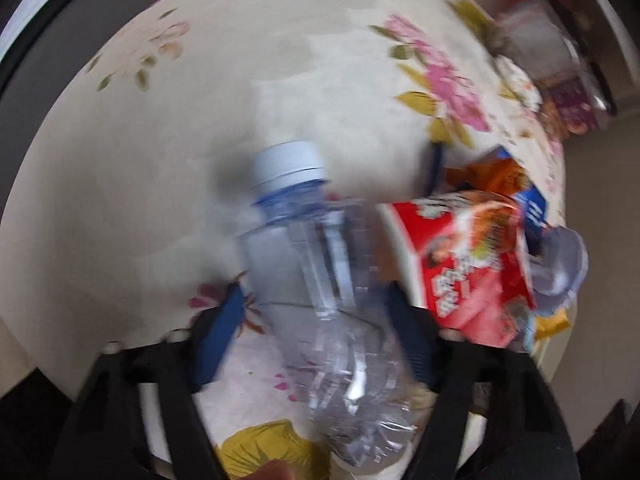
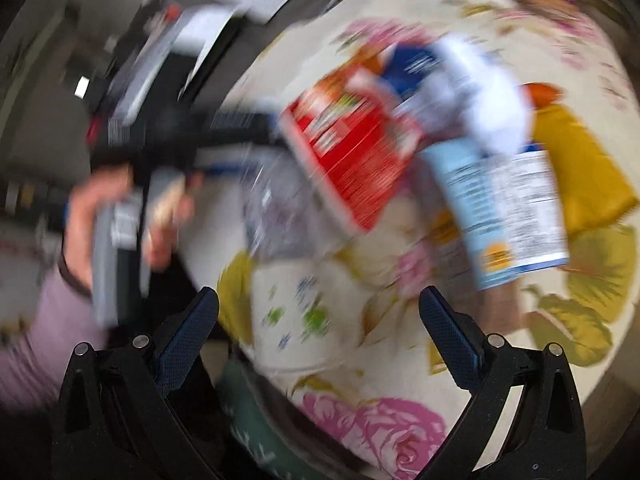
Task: Collect trash
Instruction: 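Grasp the clear water bottle with the left tool while the right tool grasps the white paper cup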
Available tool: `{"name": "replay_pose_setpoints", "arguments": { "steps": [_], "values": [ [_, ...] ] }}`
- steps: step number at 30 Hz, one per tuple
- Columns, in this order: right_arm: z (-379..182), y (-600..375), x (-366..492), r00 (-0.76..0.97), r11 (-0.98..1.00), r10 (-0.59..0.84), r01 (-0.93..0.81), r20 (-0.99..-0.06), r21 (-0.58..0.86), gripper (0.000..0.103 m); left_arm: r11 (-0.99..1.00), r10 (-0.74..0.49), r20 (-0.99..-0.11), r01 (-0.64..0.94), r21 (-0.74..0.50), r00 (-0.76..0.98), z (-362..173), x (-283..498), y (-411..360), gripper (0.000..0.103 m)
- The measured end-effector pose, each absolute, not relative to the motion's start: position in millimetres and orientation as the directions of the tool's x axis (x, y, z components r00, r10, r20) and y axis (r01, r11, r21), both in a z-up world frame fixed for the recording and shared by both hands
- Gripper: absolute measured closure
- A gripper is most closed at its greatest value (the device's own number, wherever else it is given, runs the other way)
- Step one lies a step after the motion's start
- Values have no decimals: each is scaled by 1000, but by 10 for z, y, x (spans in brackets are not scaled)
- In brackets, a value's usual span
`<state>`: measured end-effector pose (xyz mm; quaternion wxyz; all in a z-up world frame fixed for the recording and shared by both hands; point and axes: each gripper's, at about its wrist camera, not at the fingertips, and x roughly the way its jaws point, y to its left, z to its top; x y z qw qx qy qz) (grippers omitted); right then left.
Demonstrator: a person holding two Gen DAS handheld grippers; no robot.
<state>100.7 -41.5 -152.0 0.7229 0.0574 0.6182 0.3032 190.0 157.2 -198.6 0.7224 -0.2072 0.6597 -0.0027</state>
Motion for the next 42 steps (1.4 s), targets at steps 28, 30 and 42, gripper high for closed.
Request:
{"name": "replay_pose_setpoints", "arguments": {
  "steps": [28, 30, 42],
  "values": [
    [-1844, 189, 1068, -159, 720, 428, -534, -889, 443, 48, 920, -214, -922, -251, -301, 323, -1522, 1646, 2248, 51],
    [-1740, 135, 1115, -130, 722, 439, -537, -889, 436, 48, 920, -216, -919, -246, -304, 329, -1513, 1644, 2246, 51],
    [-881, -626, 1579, 229, 798, 508, -487, -830, 354, 48, 925, -201, -861, -198, -323, 467, -1219, 1628, 2093, 51]
  ]
}}
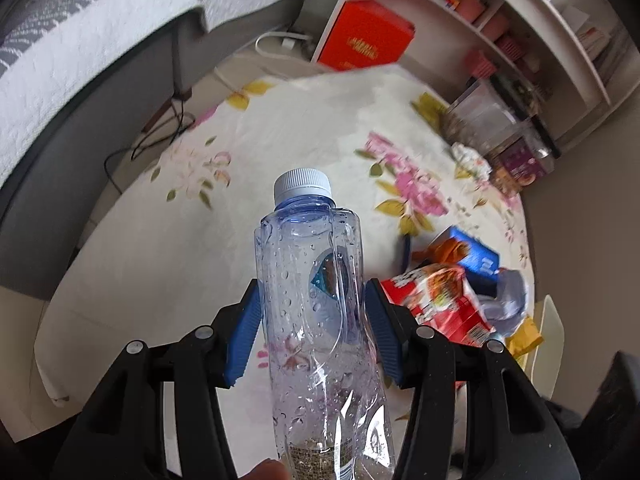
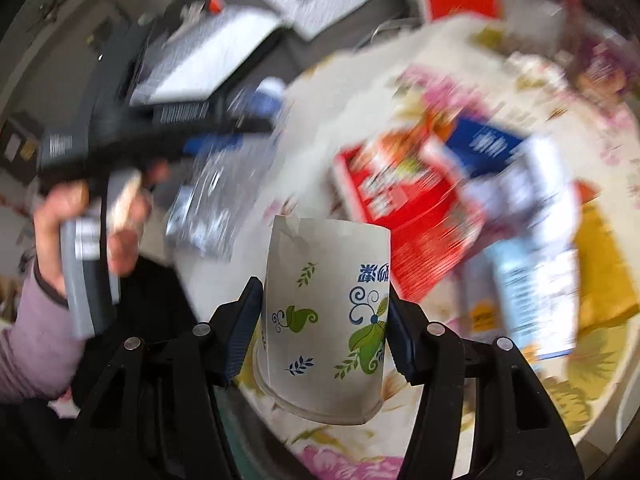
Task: Collect trash
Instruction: 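Grasp the clear water bottle with the left tool while the right tool grasps the white paper cup, then carry the paper cup over the white wastebasket and open the right tool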
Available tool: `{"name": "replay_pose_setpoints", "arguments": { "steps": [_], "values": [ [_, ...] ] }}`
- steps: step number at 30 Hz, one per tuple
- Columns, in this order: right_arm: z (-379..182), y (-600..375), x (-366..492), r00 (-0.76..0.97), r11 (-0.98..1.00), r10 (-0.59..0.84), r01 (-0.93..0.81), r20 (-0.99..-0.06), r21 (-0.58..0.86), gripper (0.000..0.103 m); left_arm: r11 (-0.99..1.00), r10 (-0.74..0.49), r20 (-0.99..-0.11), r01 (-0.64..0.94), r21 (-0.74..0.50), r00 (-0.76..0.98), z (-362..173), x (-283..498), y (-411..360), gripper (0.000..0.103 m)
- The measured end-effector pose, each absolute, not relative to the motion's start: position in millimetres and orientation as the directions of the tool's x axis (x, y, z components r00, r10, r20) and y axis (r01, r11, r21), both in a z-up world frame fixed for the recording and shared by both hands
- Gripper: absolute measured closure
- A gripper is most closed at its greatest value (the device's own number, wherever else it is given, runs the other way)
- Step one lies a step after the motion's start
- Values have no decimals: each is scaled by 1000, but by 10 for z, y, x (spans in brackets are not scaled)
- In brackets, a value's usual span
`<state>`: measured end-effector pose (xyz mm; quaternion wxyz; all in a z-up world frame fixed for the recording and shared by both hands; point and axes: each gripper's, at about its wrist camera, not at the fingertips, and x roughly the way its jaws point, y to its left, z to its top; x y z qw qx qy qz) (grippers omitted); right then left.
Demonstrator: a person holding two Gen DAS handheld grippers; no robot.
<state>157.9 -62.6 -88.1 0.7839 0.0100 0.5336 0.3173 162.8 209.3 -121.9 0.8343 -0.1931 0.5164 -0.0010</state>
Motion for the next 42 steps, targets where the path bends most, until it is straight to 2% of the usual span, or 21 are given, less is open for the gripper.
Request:
{"name": "replay_pose_setpoints", "arguments": {
  "steps": [5, 15, 22, 26, 33, 42],
  "values": [
    [-581, -991, 1648, 438, 860, 479, -406, -761, 307, 48, 933, -173, -815, -173, -316, 554, -988, 1609, 1947, 51],
    [-516, -1383, 1319, 704, 932, 352, -202, -617, 301, 48, 946, -163, -739, -108, -304, 653, -619, 1640, 1527, 51],
    [-325, -2075, 1211, 832, 968, 105, 40, -545, 247, 47, 959, -183, -716, -38, -281, 673, -503, 1690, 1173, 51],
    [-272, -2372, 1122, 849, 969, -42, 163, -527, 186, 46, 961, -215, -709, 15, -277, 672, -452, 1714, 877, 51],
    [-260, -2861, 952, 834, 938, -209, 319, -511, 136, 46, 952, -284, -694, 106, -288, 661, -364, 1775, 317, 51],
    [-325, -3390, 796, 781, 872, -359, 476, -511, 113, 46, 928, -373, -678, 250, -277, 634, -216, 1788, -528, 51]
  ]
}}
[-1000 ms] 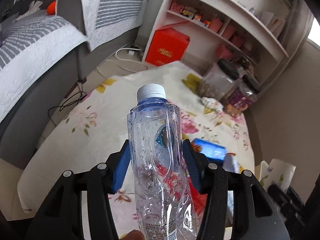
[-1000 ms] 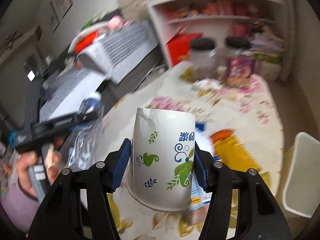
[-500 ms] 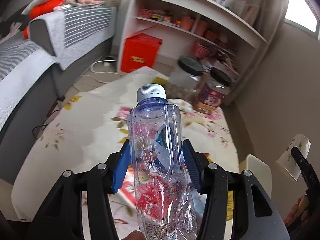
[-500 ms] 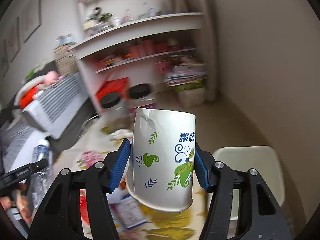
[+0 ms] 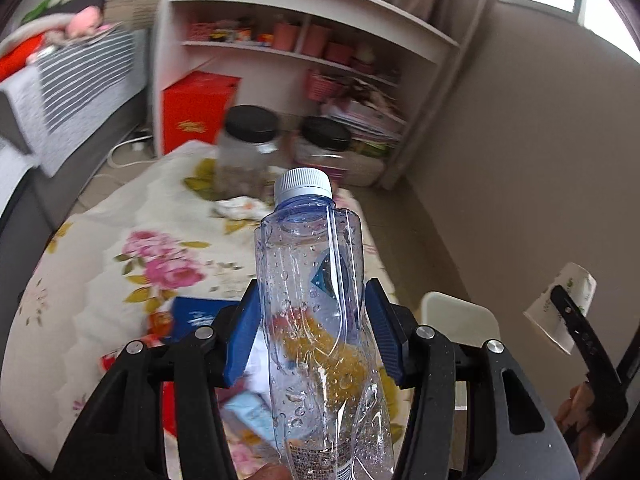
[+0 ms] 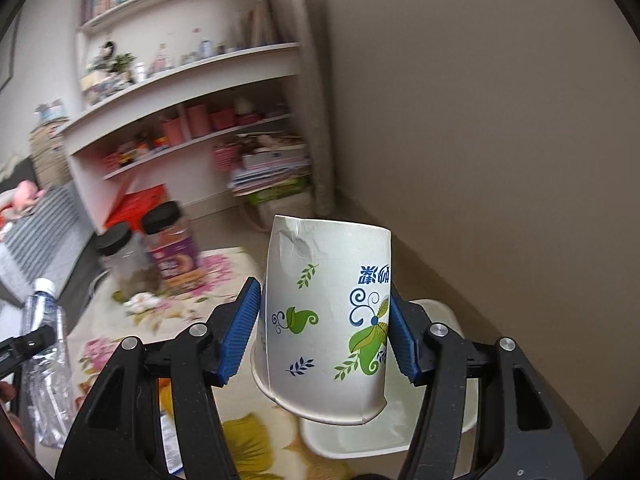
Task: Collect trash
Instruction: 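Carry the paper cup over the white wastebasket and open the right tool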
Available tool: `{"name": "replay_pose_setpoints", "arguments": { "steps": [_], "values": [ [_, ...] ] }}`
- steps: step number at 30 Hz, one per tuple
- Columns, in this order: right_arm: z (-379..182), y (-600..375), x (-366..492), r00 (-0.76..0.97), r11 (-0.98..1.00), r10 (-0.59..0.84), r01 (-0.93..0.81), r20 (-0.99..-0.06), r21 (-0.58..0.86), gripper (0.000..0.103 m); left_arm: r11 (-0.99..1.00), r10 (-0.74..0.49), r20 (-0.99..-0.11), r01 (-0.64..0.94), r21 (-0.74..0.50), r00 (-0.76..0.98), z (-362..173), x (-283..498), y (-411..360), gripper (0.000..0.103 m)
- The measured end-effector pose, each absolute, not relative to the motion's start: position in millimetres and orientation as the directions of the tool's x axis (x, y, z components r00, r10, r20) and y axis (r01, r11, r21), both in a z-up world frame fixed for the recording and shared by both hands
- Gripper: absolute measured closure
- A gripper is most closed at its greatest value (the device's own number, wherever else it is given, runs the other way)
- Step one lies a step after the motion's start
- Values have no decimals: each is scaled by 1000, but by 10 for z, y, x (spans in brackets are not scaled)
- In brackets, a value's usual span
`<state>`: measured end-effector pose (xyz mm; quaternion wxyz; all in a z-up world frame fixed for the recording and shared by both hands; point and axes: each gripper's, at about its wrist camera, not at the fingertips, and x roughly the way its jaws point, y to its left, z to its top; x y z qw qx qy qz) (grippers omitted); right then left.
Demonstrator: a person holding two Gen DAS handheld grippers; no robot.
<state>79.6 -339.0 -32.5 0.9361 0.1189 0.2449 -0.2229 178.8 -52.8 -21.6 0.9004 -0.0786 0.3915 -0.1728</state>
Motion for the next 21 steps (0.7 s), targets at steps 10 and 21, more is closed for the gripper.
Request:
{"name": "replay_pose_setpoints", "arguments": {
  "steps": [10, 21],
  "values": [
    [-395, -3985, 523, 632, 710, -551, 699, -544, 93, 12, 881, -456, -676, 399, -254, 579, -231, 1722, -1604, 51],
    [-339, -4411, -27, 579, 572, -616, 795, -535, 202, 7, 814, -523, -688, 534, -229, 503, -282, 1580, -2700, 51]
  ]
}}
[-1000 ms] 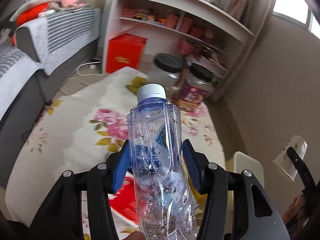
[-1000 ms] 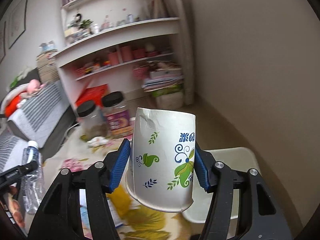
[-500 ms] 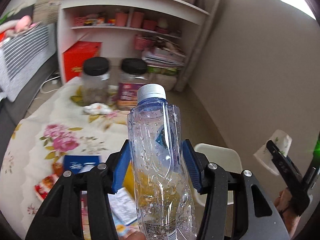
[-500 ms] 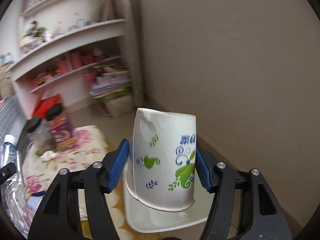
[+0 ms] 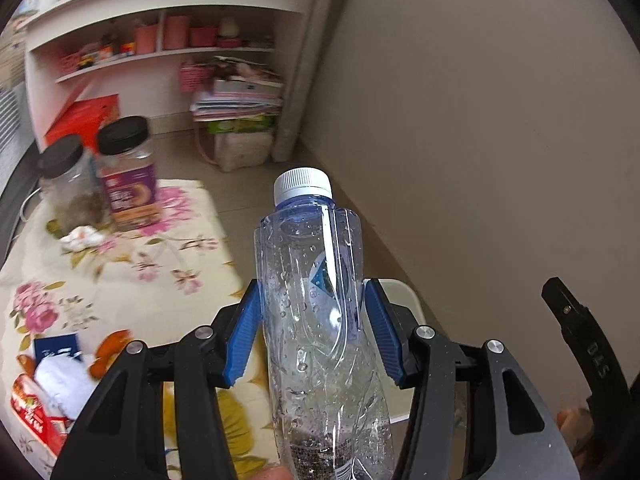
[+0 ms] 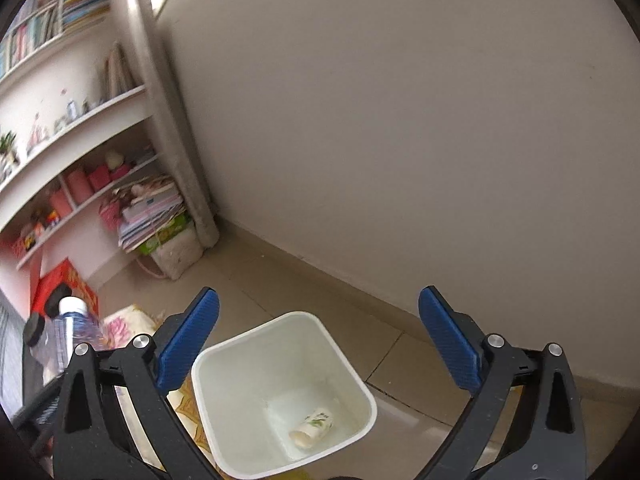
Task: Collect trash
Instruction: 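Carry the paper cup over the white wastebasket and open the right tool, then open the left tool over the wastebasket to drop the water bottle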
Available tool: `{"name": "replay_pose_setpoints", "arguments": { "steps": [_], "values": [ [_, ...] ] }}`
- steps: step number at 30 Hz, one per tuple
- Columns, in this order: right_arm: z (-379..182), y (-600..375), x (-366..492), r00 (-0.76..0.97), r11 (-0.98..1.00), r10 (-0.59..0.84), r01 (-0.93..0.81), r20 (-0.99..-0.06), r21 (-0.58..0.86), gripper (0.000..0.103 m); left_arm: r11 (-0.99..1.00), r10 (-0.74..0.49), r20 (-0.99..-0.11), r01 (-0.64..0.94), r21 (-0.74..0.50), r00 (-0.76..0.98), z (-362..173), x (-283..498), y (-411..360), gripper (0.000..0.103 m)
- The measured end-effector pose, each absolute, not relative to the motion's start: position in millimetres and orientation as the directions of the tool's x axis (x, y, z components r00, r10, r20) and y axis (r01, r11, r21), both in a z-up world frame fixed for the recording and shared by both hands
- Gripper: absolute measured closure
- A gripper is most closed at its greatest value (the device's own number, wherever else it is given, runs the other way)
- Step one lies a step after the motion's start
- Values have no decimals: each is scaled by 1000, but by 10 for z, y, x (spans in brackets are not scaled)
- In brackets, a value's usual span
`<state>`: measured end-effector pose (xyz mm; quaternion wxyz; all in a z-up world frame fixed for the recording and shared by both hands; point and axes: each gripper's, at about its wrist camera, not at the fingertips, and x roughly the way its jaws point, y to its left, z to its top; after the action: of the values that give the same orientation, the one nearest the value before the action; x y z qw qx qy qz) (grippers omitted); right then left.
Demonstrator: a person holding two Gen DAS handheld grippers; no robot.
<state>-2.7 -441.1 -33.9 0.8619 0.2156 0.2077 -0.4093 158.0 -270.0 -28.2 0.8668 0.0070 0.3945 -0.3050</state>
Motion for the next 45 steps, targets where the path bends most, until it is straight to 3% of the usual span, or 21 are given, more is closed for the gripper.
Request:
{"name": "replay_pose_setpoints", "arguments": {
  "steps": [5, 6, 8, 12, 16, 23, 31, 45],
  "values": [
    [-306, -4477, -202, 556, 529, -649, 820, -519, 218, 7, 788, -546, -696, 567, -238, 467, -298, 1596, -3022, 49],
    [-299, -4484, -224, 552, 523, -654, 824, -517, 218, 7, 782, -551, -702, 573, -245, 451, -308, 1613, -3074, 40],
    [-290, -4495, -267, 542, 510, -666, 832, -513, 216, 7, 776, -563, -703, 570, -269, 434, -307, 1638, -3118, 31],
    [-245, -4446, -227, 527, 501, -693, 843, -493, 196, 7, 782, -565, -696, 558, -279, 443, -258, 1640, -3092, 31],
    [-201, -4338, -172, 529, 512, -711, 841, -464, 174, 7, 832, -503, -667, 516, -202, 549, -179, 1576, -2931, 30],
    [-142, -4064, 33, 544, 548, -731, 828, -413, 121, 7, 924, -352, -565, 375, -81, 746, 8, 1395, -2526, 14],
    [-117, -3588, 236, 628, 645, -681, 758, -376, 98, 7, 976, -201, -561, 213, -45, 803, 20, 1449, -2001, 13],
    [-235, -2676, 843, 731, 805, -534, 594, -426, 9, 7, 997, 37, -642, -70, -26, 766, -319, 1619, -811, 13]
  ]
}}
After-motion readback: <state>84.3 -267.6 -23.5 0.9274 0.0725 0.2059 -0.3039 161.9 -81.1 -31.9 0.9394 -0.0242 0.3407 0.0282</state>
